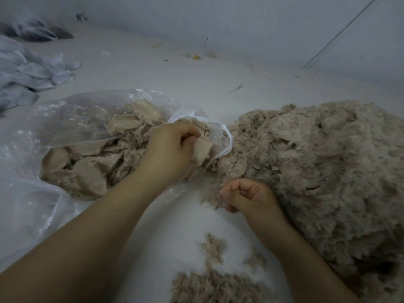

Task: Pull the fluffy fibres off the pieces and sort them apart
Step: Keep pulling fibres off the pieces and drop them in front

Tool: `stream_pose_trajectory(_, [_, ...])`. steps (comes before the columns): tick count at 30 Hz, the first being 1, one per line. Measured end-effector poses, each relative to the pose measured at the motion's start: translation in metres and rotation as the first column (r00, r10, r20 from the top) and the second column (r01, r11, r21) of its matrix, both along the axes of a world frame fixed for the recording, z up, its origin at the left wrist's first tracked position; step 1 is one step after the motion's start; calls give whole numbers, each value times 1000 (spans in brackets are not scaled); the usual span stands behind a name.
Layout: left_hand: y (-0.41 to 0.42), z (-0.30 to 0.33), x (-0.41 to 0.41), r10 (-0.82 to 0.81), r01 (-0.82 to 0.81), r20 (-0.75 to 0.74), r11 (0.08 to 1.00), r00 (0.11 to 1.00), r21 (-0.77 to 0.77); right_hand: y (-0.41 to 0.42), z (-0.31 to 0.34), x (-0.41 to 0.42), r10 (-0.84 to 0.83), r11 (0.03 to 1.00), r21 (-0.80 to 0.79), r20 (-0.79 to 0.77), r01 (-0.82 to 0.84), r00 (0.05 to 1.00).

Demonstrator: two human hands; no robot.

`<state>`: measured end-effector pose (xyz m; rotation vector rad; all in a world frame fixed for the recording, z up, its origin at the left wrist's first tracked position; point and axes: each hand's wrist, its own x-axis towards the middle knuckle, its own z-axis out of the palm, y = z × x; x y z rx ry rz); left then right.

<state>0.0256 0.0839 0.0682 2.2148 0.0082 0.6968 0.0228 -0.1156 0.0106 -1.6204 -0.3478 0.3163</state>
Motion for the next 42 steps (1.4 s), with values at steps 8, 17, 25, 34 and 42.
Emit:
stream_pose_trajectory(8, [4,-9,15,261,88,-312,623,914,778,-1,-8,5,-119,993,-15,-60,119,991])
stream_pose_trajectory(17, [-20,-9,-11,135,-58,-89,808,987,587,3,2,3,-115,984,131,-80,124,990])
stream_pose_trajectory(25, [-43,-33,-21,-134,217,-312,944,941,249,5,11,1,-124,967,197,-201,164,972])
stream_pose_trajectory(34, [-37,-48,-18,-273,332,-406,940,872,83,3,8,4,-123,971,174,-214,162,969])
stream_pose_trajectory(42, [-39,-51,-24,-287,282,-374,957,882,-68,5,8,4,-122,971,172,-244,167,962])
